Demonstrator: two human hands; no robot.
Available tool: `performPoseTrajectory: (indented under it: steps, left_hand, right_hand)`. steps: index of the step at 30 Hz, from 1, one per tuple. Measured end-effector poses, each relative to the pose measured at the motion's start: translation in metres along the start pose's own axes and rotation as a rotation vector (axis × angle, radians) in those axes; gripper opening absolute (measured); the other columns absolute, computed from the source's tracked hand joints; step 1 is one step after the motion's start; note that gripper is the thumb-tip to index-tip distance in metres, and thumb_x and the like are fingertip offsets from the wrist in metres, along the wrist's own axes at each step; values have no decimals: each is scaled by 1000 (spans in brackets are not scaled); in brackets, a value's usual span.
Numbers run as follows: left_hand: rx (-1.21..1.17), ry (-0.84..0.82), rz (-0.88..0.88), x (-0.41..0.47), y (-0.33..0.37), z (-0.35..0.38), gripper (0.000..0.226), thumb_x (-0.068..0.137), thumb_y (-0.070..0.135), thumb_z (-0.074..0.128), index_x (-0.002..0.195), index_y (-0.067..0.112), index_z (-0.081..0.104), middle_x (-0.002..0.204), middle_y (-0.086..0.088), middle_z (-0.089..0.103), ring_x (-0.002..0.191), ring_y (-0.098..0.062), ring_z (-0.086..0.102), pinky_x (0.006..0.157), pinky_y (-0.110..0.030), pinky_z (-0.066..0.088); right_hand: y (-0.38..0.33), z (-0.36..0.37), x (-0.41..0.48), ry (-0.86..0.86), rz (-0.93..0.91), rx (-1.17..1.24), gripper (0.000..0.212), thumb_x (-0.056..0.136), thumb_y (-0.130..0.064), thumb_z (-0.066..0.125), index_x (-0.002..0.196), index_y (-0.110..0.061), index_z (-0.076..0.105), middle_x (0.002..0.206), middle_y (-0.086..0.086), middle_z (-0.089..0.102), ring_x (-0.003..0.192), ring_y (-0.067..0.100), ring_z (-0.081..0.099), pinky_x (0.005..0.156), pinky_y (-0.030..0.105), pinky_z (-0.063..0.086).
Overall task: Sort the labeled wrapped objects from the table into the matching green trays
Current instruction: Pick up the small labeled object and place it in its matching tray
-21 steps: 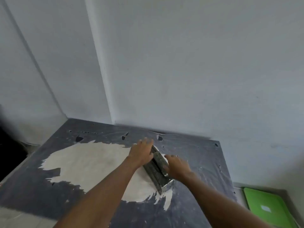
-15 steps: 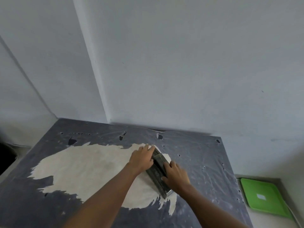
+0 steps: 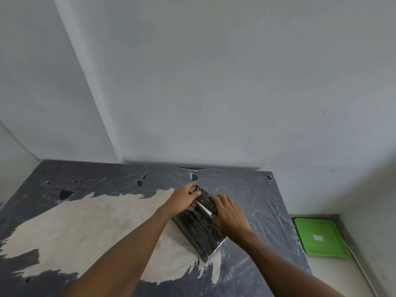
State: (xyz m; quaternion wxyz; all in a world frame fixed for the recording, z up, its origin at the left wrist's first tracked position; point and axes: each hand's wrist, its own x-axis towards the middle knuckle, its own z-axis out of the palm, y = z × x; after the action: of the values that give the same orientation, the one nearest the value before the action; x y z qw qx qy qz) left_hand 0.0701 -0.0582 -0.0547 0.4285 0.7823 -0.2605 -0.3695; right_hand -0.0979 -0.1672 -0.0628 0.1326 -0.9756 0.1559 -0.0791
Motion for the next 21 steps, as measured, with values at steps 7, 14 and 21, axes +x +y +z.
performPoseTrajectory:
  steps: [7,14,21]
  left_hand:
    - [-260,-33,-126,3,36,10,31,97,18,62,122,3,52,108,-20,67,90,-30,74,87,-44,62]
    - [-25,-95,58,3,54,25,34,95,44,60,119,20,60,111,-7,66,96,-22,70,82,-35,63]
    - [101,-5,67,10,67,30,33,101,38,51,106,8,63,100,-15,71,75,-27,73,82,-48,63]
  right_hand:
    - [36,-28,-3,-48,-22,23,56,88,-33,60,137,-23,35,128,1,49,113,20,48,87,33,50]
    - [64,-63,6,-160,95,287,31,84,-24,54,115,-29,57,94,1,69,75,18,61,69,43,54]
    - [87,-75,14,-105,74,303,45,92,-34,58,132,-19,46,123,4,61,100,13,59,83,25,53]
